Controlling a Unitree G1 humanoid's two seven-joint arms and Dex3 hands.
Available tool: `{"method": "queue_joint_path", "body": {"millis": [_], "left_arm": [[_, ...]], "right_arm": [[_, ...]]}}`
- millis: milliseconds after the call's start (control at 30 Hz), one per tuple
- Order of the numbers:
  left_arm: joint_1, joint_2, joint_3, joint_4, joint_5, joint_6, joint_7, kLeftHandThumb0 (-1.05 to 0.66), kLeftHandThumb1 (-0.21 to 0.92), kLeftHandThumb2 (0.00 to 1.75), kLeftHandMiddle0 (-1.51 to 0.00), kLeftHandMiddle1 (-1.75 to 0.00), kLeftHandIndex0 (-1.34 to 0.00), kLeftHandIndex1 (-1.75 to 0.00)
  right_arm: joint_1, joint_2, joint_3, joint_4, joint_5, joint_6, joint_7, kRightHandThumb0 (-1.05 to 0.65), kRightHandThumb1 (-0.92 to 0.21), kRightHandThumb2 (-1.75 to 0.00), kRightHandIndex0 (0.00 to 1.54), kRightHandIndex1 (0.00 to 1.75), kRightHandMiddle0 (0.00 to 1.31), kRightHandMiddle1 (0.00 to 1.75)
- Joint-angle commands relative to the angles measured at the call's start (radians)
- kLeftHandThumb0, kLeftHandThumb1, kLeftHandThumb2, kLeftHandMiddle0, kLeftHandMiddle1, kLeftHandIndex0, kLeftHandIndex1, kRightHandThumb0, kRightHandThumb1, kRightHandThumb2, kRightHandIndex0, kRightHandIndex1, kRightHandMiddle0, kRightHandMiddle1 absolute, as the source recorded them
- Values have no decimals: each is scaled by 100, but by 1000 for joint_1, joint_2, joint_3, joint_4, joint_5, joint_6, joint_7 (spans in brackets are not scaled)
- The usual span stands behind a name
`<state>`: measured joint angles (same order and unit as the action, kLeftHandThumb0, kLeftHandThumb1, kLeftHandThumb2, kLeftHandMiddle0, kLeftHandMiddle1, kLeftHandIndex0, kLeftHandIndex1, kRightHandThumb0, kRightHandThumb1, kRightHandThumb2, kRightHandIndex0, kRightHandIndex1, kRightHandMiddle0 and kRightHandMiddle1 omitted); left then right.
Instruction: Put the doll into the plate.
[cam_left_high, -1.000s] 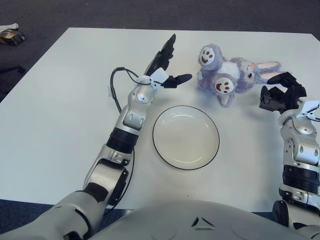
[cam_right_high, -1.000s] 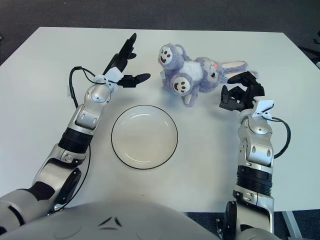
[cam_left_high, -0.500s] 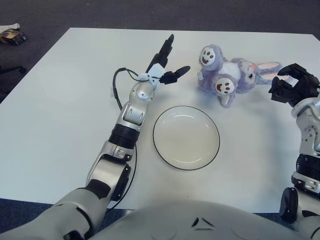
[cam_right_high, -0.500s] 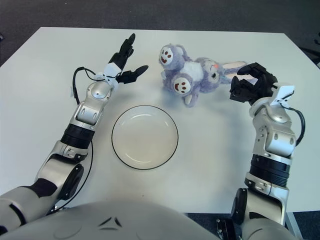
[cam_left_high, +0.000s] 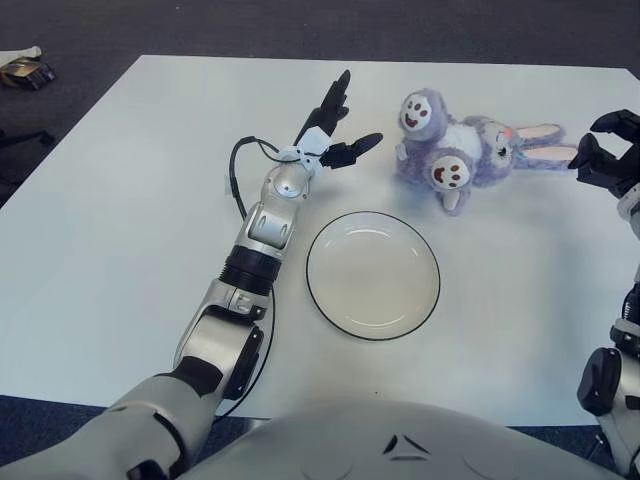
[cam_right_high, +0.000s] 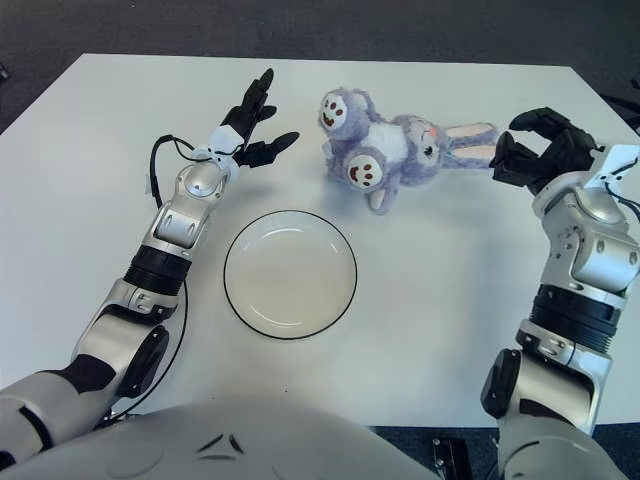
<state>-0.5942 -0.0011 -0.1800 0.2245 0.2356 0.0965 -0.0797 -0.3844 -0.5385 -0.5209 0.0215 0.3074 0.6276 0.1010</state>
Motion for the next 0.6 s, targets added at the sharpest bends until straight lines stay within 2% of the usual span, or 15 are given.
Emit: {"method": "queue_joint_path", "body": {"millis": [0,167,300,467,500,567], "left_arm": [[-10,0,-10,2,6,-37,11,-88,89,28,0,-84,0,-3],[-4,6,-19,-3,3,-59,2,-89,89,28,0,-68,0,0],[3,11,-28,-18,7,-61,-4,-86,86,27,0,-69,-1,-1],[15,11,-49,-63,25,-44,-5,-78,67,47,0,-80,0,-7],[9,9,-63,-50,44,-70,9,-74,57,59,0,-82,0,-12],[3,9,-80,-34,65,-99,27,-74,54,61,0,-80,0,-22]], "right_arm": [[-31,4,-10,-4,20,35,-17,-1,-12,-151,75,175,60,163],[-41,1,-4,2,17,59,-23,-1,-14,-149,73,175,59,163],[-51,-1,-1,13,15,77,-25,-1,-14,-149,73,175,59,163],[-67,-2,-1,29,13,103,-28,-1,-13,-150,74,175,59,163],[-74,1,1,32,15,112,-30,-1,-12,-152,75,175,60,164],[-84,6,2,34,18,124,-33,-1,-11,-152,75,175,61,162]]}}
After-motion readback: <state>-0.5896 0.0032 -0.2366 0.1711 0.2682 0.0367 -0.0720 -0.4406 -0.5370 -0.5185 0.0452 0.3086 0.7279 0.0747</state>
